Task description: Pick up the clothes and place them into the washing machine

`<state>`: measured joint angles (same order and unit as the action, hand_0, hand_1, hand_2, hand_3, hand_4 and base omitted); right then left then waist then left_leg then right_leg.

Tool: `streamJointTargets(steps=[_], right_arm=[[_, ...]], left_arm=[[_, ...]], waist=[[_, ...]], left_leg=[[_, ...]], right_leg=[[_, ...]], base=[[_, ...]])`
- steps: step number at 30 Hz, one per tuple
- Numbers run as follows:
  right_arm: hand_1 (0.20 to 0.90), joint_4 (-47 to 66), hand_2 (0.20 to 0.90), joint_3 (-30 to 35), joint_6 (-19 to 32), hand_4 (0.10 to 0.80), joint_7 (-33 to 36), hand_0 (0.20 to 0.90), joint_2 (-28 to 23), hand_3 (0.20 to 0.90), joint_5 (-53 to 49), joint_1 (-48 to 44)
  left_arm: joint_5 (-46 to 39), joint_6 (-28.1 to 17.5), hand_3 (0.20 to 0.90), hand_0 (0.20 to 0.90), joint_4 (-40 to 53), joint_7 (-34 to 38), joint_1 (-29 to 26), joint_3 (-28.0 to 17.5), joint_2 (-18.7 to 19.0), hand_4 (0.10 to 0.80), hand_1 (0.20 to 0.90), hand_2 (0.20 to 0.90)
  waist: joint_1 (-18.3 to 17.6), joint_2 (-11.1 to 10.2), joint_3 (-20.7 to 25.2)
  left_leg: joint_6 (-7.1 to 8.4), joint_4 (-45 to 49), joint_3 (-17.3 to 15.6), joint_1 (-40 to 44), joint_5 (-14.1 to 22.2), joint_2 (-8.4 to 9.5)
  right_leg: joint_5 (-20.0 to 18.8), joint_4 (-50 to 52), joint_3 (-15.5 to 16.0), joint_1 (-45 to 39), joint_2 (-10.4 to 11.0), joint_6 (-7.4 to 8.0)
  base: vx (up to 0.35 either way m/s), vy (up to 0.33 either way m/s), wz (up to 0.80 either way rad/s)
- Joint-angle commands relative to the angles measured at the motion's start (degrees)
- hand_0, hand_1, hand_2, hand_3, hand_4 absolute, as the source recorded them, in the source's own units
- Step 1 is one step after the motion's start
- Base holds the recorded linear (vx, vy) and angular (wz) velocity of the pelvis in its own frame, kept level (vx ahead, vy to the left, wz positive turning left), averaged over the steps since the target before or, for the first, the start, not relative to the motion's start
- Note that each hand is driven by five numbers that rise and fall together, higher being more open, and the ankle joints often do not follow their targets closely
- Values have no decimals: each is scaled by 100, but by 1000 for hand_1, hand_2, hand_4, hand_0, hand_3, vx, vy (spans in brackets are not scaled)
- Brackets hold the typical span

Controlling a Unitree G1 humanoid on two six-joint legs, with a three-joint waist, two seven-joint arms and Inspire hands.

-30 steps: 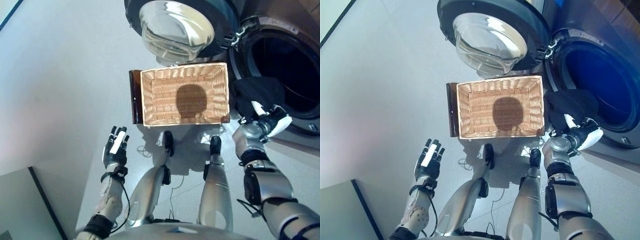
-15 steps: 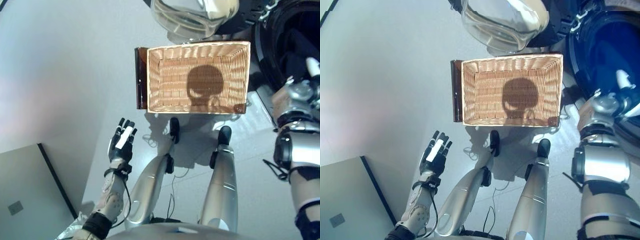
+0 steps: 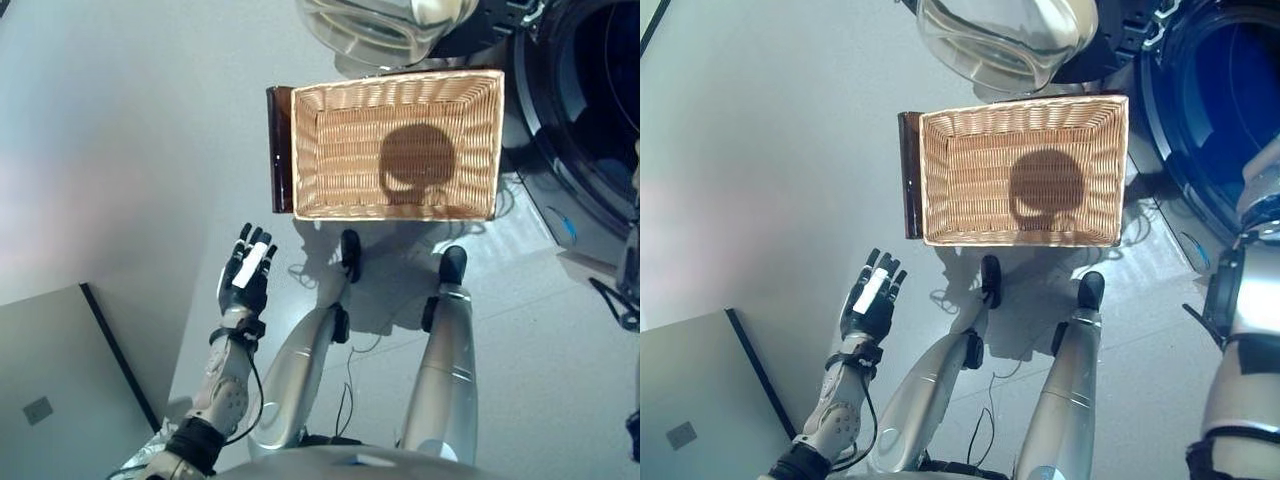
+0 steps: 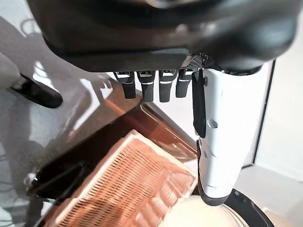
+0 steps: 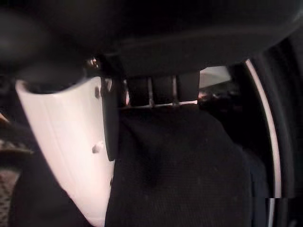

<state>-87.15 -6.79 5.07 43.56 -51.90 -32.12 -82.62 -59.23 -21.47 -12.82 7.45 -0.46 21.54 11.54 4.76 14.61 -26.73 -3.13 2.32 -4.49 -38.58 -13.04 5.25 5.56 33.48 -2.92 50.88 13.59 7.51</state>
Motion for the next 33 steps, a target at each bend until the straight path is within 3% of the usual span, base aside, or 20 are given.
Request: streamJointTargets(steps=[1, 9, 15, 16, 20, 21, 33], right_arm=[[200, 484, 200, -1286, 292, 300, 152, 200, -1527, 200, 45, -1137], [200, 500, 200, -1785, 207, 300, 292, 200, -1772, 200, 70, -1609], [200, 448, 200, -2117, 100, 300, 187, 200, -1584, 200, 359, -1749], [900, 339, 900, -2156, 82, 800, 48, 900, -1503, 900, 400, -1738], [900, 251, 900, -2268, 33, 800, -156, 900, -1478, 900, 595, -1624], [900, 229, 900, -2298, 17, 800, -148, 900, -1491, 900, 676, -1604], [900, 200, 900, -2138, -83, 800, -132, 900, -1398, 900, 1079, -1221]], left_arm=[[-48, -414, 900, 900, 578, -31, 17, -232, 208, 800, 900, 900], [-35, -419, 900, 900, 838, 25, 120, -308, 259, 800, 900, 900], [-25, -429, 900, 900, 987, 57, 126, -257, 276, 800, 900, 900], [-22, -424, 900, 900, 996, 52, 118, -235, 274, 800, 900, 900], [-59, -459, 900, 900, 1029, 3, 144, -267, 287, 800, 900, 900], [-67, -471, 900, 900, 1042, -5, 139, -280, 296, 800, 900, 900], [54, -607, 900, 900, 1110, 79, 60, -460, 456, 800, 900, 900]], waist=[[-170, 401, -240], [-218, 419, -242], [-249, 395, -305], [-238, 390, -302], [-224, 427, -307], [-213, 417, -303], [-188, 353, -305]], left_leg=[[558, 1180, -118, -263, 1082, -231], [564, 1136, -211, -388, 1069, -270], [558, 1257, -291, -622, 1088, -315], [591, 1308, -233, -626, 1227, -294], [551, 1335, -301, -781, 1107, -319], [587, 1350, -240, -731, 1222, -292], [558, 1736, -244, -1182, 1295, -242]], right_leg=[[-6, -296, 139, -68, -244, -228], [-1, -268, 9, 171, -329, -241], [4, -127, -71, 448, -393, -280], [154, -63, -110, 446, -387, -256], [14, -9, -82, 630, -381, -293], [145, 30, -123, 585, -377, -268], [162, 377, -167, 978, -380, -330]], base=[[0, 0, 0], [-3, -8, -2], [1, -16, -5], [0, 0, 0], [-14, -3, -4], [54, 9, -2], [-34, 20, 3]])
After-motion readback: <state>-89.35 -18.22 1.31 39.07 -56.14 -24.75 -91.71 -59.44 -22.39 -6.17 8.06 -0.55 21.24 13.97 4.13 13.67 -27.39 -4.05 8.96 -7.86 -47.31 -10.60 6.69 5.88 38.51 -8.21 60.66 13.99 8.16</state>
